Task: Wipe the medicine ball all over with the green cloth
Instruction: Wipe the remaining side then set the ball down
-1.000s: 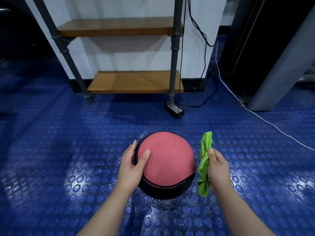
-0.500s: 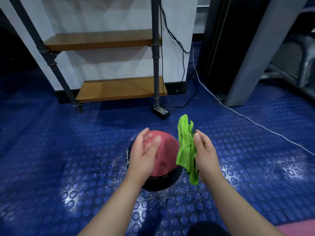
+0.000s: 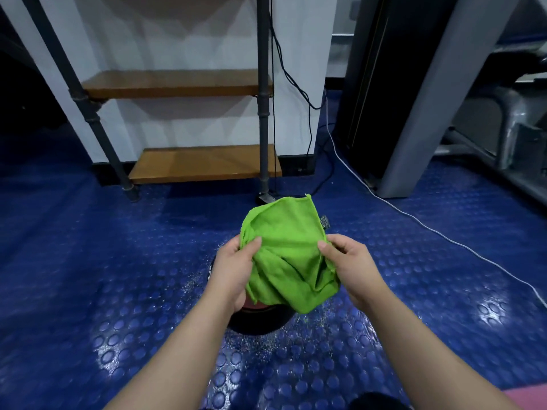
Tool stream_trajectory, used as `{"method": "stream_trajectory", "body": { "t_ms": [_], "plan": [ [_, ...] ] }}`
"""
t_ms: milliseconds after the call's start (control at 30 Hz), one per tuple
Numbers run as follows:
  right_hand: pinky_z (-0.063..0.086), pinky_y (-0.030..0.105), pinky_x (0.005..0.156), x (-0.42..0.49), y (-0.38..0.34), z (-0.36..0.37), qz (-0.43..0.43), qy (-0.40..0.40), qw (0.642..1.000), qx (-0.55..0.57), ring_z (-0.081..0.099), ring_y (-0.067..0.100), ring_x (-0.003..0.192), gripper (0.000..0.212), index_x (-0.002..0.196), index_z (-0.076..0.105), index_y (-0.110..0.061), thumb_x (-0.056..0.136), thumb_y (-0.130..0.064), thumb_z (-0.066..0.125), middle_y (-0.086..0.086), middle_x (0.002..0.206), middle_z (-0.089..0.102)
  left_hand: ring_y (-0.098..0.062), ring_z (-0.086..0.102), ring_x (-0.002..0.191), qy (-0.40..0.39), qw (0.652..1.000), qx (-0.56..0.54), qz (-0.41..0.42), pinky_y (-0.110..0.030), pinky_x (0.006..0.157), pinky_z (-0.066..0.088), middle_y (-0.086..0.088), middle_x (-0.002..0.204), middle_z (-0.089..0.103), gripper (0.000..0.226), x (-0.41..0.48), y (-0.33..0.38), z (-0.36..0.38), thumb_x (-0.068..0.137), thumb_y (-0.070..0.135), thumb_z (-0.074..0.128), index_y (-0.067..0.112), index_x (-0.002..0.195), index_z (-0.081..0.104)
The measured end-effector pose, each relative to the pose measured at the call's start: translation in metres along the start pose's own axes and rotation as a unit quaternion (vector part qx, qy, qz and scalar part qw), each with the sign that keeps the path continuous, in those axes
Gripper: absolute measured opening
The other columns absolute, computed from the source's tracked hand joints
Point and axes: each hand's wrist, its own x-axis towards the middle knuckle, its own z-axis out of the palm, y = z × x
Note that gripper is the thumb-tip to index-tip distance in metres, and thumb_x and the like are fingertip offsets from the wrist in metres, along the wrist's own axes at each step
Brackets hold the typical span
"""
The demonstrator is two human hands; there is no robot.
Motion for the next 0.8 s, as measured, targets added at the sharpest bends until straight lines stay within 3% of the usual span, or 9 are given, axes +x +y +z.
{"method": "stream_trajectory", "body": {
  "t_ms": [100,267,400,467,533,600,700,800],
  "plan": [
    [0.054,0.036,0.073,0.006,-0.004,-0.009,0.003,-0.014,1.0,-0.004,0.066,0.019,0.074,0.021,0.084,0.072,-0.016,0.094,-0.008,0.055,0.003,0.081,0.072,-0.025,0.073,0.094,0.001,1.0,0.001,0.018,-0.041,0.083,0.057,-0.012,0.101,0.076,0.013,0.005,0.001,-0.001,0.098,0.011,0.057,0.009,0.103,0.069],
    [0.035,0.034,0.059,0.016,-0.006,-0.025,-0.026,0.006,0.997,-0.072,0.042,0.02,0.062,0.019,0.076,0.057,-0.015,0.092,-0.008,0.049,0.007,0.068,0.052,-0.022,0.073,0.092,0.0,0.999,0.016,0.04,-0.034,0.075,0.057,-0.01,0.099,0.076,0.017,0.011,0.006,0.001,0.1,0.013,0.053,0.01,0.105,0.069],
    [0.031,0.027,0.053,0.022,-0.018,-0.043,-0.053,0.035,0.992,-0.111,0.037,0.008,0.053,0.019,0.077,0.056,-0.015,0.093,-0.01,0.047,-0.003,0.064,0.048,-0.029,0.071,0.096,-0.021,0.999,0.002,0.034,-0.038,0.079,0.059,-0.016,0.104,0.074,0.021,0.014,0.008,0.012,0.101,0.014,0.051,0.002,0.112,0.065],
    [0.038,0.03,0.057,0.028,-0.021,-0.056,-0.054,0.067,0.99,-0.111,0.043,0.01,0.059,0.02,0.075,0.056,-0.02,0.091,-0.016,0.046,-0.003,0.066,0.051,-0.027,0.072,0.09,-0.039,0.999,0.003,0.026,-0.035,0.073,0.061,-0.017,0.1,0.074,0.021,0.011,0.006,0.023,0.1,0.016,0.053,0.002,0.109,0.066],
    [0.048,0.044,0.069,0.03,-0.023,-0.068,-0.046,0.087,0.989,-0.108,0.049,0.017,0.07,0.016,0.075,0.055,-0.024,0.084,-0.028,0.042,0.0,0.073,0.054,-0.025,0.074,0.086,-0.058,0.998,0.038,0.005,-0.034,0.071,0.061,-0.015,0.099,0.075,0.027,0.007,0.003,0.037,0.097,0.025,0.058,0.003,0.107,0.068],
    [0.05,0.053,0.071,0.032,-0.025,-0.082,-0.04,0.096,0.988,-0.112,0.047,0.022,0.072,0.017,0.079,0.053,-0.025,0.08,-0.033,0.038,0.001,0.075,0.052,-0.026,0.074,0.09,-0.085,0.992,0.085,-0.049,-0.039,0.081,0.059,-0.013,0.101,0.076,0.044,0.004,0.001,0.049,0.086,0.045,0.064,0.006,0.108,0.071],
    [0.039,0.039,0.06,0.034,-0.034,-0.111,-0.063,0.124,0.981,-0.135,0.042,0.017,0.067,0.016,0.084,0.05,-0.02,0.091,-0.021,0.036,0.0,0.072,0.047,-0.027,0.073,0.093,-0.168,0.971,0.095,-0.139,-0.04,0.091,0.054,-0.013,0.106,0.075,0.053,0.003,0.004,0.067,0.076,0.054,0.065,0.011,0.106,0.075],
    [0.035,0.032,0.058,0.041,-0.036,-0.147,-0.036,0.148,0.98,-0.127,0.041,0.017,0.063,0.024,0.077,0.048,-0.019,0.096,-0.012,0.035,0.003,0.069,0.046,-0.033,0.07,0.098,-0.217,0.959,-0.058,-0.172,-0.044,0.093,0.053,-0.021,0.114,0.07,0.068,0.006,-0.003,0.077,0.073,0.061,0.06,0.004,0.106,0.076]
  ]
}}
